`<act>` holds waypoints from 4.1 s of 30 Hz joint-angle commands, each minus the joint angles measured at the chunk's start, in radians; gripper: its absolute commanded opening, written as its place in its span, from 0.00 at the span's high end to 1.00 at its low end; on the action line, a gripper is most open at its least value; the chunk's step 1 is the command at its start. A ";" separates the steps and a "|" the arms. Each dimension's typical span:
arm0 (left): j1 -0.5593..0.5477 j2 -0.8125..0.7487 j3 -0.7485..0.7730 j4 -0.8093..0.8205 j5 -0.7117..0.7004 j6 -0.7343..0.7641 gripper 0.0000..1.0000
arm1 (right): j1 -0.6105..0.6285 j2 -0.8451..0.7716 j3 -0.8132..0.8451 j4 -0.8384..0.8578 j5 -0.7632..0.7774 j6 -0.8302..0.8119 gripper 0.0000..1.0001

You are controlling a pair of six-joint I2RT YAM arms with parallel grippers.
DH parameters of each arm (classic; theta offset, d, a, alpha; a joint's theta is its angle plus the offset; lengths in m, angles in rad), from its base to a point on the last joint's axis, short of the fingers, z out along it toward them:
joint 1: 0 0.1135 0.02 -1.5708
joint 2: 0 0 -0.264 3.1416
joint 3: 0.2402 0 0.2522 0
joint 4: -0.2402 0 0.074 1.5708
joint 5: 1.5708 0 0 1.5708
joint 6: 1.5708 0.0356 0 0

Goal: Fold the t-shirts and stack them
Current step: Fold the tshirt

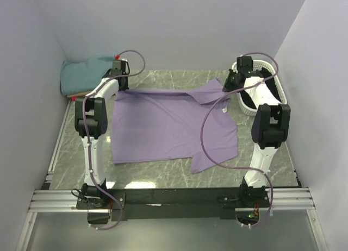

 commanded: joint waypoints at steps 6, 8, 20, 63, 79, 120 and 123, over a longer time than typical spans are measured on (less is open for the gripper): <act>-0.006 -0.150 -0.102 -0.036 -0.023 -0.040 0.92 | -0.010 -0.131 -0.034 -0.050 0.057 -0.013 1.00; -0.010 -0.147 -0.086 -0.062 -0.020 -0.052 0.90 | -0.010 -0.138 -0.036 -0.075 0.063 -0.025 1.00; -0.090 -0.188 -0.157 -0.099 -0.078 -0.044 0.75 | -0.010 -0.245 -0.174 -0.066 0.067 -0.015 1.00; -0.150 -0.164 -0.106 -0.318 -0.066 -0.118 0.56 | 0.000 -0.265 -0.240 -0.017 0.024 -0.010 1.00; -0.168 -0.084 -0.106 -0.315 -0.158 -0.147 0.56 | 0.005 -0.254 -0.240 -0.012 0.007 -0.016 0.99; -0.056 -0.250 -0.255 -0.346 -0.429 -0.373 0.47 | 0.046 -0.236 -0.286 -0.052 0.287 0.019 1.00; -0.058 -0.254 -0.232 -0.343 -0.394 -0.351 0.46 | 0.051 -0.233 -0.276 -0.060 0.272 0.016 0.78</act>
